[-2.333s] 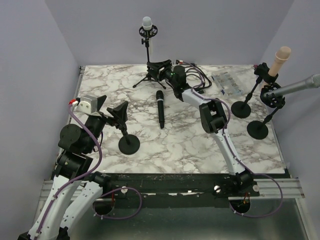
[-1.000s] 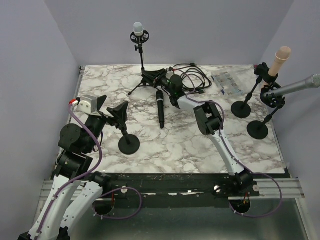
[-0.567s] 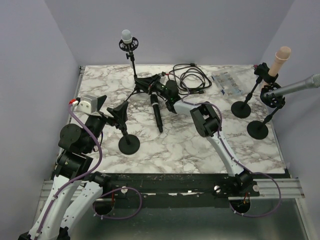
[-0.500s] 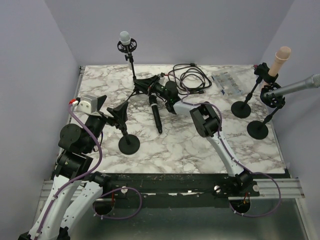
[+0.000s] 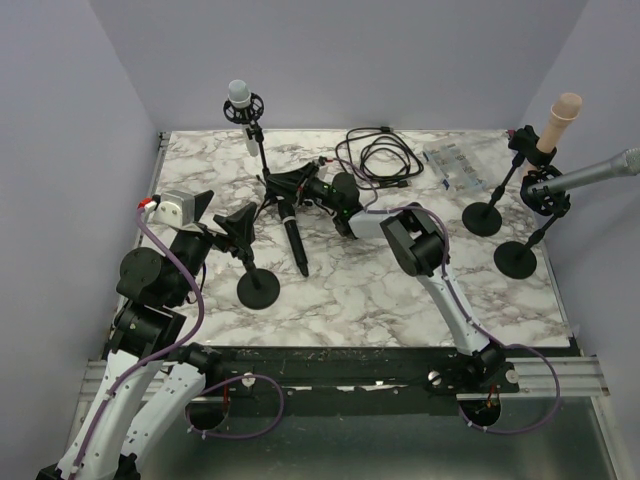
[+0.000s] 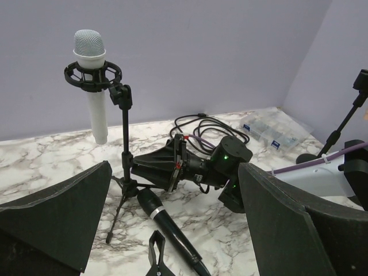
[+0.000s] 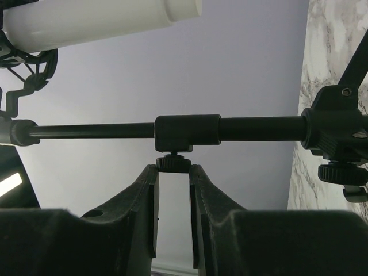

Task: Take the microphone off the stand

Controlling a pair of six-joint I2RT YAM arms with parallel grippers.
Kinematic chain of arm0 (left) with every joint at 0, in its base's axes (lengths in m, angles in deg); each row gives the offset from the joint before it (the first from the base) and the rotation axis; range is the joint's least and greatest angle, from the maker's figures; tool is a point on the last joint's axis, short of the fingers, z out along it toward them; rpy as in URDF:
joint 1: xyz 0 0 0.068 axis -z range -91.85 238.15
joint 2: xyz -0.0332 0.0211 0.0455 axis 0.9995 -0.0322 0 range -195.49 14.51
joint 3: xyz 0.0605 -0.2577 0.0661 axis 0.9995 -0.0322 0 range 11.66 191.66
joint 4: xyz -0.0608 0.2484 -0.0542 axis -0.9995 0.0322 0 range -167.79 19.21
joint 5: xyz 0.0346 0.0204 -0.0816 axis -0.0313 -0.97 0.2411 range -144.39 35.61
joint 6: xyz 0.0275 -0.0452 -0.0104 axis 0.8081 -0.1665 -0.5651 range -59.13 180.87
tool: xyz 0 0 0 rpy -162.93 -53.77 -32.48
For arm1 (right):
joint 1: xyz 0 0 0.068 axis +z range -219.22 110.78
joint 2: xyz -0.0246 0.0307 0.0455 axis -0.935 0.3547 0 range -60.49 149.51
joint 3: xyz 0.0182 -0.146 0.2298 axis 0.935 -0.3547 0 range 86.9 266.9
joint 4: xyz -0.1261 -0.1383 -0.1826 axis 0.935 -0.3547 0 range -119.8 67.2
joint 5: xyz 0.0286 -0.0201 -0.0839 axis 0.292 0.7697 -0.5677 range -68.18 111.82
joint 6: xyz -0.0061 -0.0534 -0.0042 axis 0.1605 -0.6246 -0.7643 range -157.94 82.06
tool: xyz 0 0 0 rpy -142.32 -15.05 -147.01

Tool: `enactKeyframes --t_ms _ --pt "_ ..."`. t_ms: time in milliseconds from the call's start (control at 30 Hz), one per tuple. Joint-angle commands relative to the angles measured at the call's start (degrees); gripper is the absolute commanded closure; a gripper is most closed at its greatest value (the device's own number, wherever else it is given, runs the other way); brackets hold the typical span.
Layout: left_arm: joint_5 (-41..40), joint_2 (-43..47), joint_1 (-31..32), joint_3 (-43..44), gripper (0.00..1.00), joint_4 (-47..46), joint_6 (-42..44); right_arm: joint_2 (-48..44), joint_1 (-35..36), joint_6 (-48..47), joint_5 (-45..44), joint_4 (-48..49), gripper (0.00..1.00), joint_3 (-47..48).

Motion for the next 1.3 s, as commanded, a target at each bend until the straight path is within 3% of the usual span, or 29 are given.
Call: enactKeyframes --t_ms 0,300,433,567,767,967,1133,1267 --pt "1.42 0.33 -0.42 0.09 0.05 -0.33 -0.8 -1.33 0.75 -1.63 4.08 0.22 0.94 -4.05" --pt "1.37 0.49 -0.36 0.13 0.05 -0.29 -0.89 -3.85 0.73 -9.6 3.59 -7.16 0.99 -6.52" --pt "0.92 0.57 -0.37 0.07 0.05 -0.25 -0.83 -6.09 0.75 -18.26 1.13 -16.53 0.99 -7.56" --pt "0.67 0.66 -0.36 0.06 0.05 -0.15 -0.74 -10.14 0.75 -32.82 -4.7 -31.99 0.99 -7.45" --pt "-0.06 0.93 -0.44 -0.02 0.05 -0.2 -0.66 -14.89 2.06 -54.45 -18.91 -52.44 0.99 -2.62" --pt "-1.7 0.59 -1.21 0.05 0.05 0.15 -0.65 -18.01 6.55 -71.3 -36.07 -63.04 0.99 2.21" --pt "-3.28 0.95 -2.26 -0.14 0.05 0.21 -0.63 -20.05 10.5 -82.93 -49.57 -65.37 0.99 3.04" --pt "-4.96 2.15 -3.22 -1.0 0.05 -0.54 -0.65 -20.62 14.95 -96.8 -60.72 -61.1 0.99 2.8"
